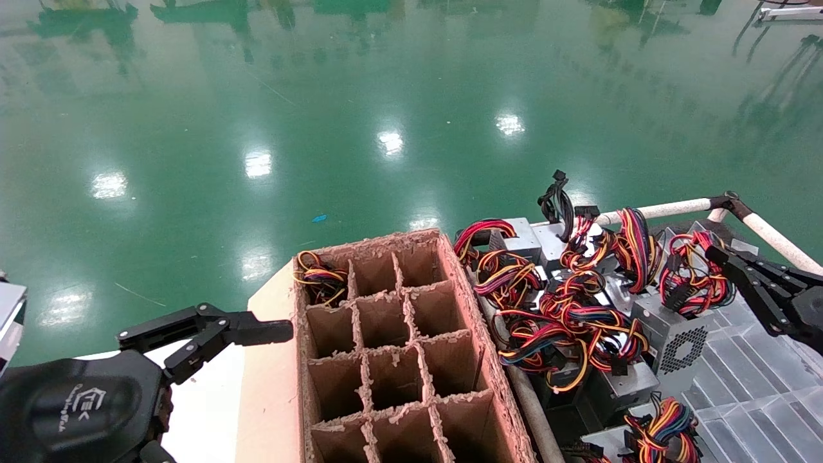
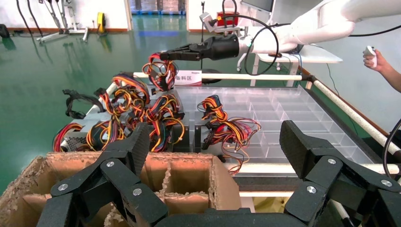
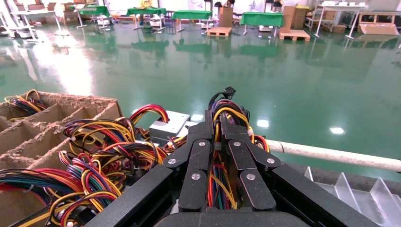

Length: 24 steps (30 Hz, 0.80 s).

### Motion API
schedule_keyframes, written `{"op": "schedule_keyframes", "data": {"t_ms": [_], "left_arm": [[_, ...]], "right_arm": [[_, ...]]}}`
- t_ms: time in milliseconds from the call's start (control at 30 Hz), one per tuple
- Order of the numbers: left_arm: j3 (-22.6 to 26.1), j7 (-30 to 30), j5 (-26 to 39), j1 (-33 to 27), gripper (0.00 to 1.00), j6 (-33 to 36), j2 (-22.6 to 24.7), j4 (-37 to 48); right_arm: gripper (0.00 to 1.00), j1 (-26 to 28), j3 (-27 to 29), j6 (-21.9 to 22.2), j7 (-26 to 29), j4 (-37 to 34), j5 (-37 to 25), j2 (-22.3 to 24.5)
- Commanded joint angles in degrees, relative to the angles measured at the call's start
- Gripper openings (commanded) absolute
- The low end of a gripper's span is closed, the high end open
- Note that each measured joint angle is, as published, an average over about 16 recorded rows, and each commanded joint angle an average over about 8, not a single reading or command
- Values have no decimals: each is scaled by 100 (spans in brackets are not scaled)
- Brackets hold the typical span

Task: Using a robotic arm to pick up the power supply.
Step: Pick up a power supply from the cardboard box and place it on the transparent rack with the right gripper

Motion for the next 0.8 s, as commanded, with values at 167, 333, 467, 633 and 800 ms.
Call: {"op": "schedule_keyframes", "data": {"t_ms": [167, 333, 467, 633, 800], "left_arm": [[0, 0, 0, 0, 100, 0, 0, 0], [1, 0, 0, 0, 100, 0, 0, 0], [1, 0, -1, 0, 100, 0, 0, 0], [1, 1, -1, 0, 100, 0, 0, 0], [1, 1, -1, 0, 100, -1, -1, 0]], "right_arm": [[0, 87, -37, -41, -16, 41, -54, 72], [0, 216, -105, -153, -37, 149, -156, 122], [0, 294, -164, -253, -44, 214, -244, 140], [0, 339, -223, -307, -31, 214, -331, 143], [0, 384, -268, -234, -44, 136, -399, 174]]}}
